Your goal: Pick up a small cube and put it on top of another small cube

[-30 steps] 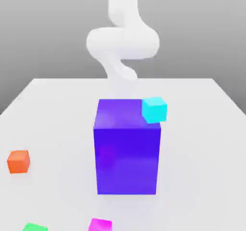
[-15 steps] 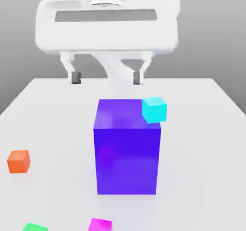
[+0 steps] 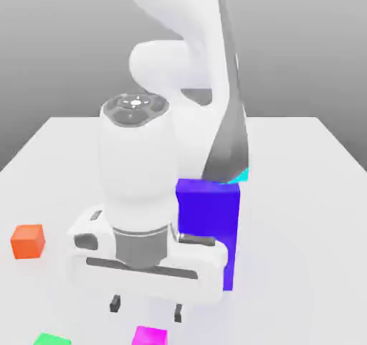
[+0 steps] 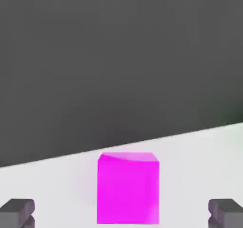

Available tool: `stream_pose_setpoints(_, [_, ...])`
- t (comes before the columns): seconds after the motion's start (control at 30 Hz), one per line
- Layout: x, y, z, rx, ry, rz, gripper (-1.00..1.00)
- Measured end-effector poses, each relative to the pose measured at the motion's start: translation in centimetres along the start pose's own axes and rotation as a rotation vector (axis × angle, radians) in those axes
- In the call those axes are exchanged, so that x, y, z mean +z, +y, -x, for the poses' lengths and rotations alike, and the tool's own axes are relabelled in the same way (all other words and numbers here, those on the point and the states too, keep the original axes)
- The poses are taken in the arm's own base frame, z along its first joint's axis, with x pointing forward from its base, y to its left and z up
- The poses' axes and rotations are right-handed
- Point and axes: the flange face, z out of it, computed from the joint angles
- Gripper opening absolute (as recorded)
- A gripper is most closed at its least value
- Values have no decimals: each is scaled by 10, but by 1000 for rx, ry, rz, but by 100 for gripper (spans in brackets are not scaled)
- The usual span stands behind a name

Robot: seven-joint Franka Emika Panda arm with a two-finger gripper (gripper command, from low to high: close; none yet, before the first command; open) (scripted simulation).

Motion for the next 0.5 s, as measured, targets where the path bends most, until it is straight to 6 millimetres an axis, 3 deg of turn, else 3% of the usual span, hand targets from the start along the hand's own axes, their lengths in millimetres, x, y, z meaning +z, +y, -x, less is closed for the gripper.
stream_pose_setpoints(0.07, [29,1,0,1,-3,4,0])
stream_pose_setpoints(0.1, [42,1,1,1,-4,4,-100])
stream_pose_setpoints(0.33, [45,2,1,1,-4,4,-100])
stream_pose_setpoints(0.47, [-1,1,0,1,-3,3,-100])
stream_pose_setpoints(0.5, [-12,5,-9,40,-3,4,-100])
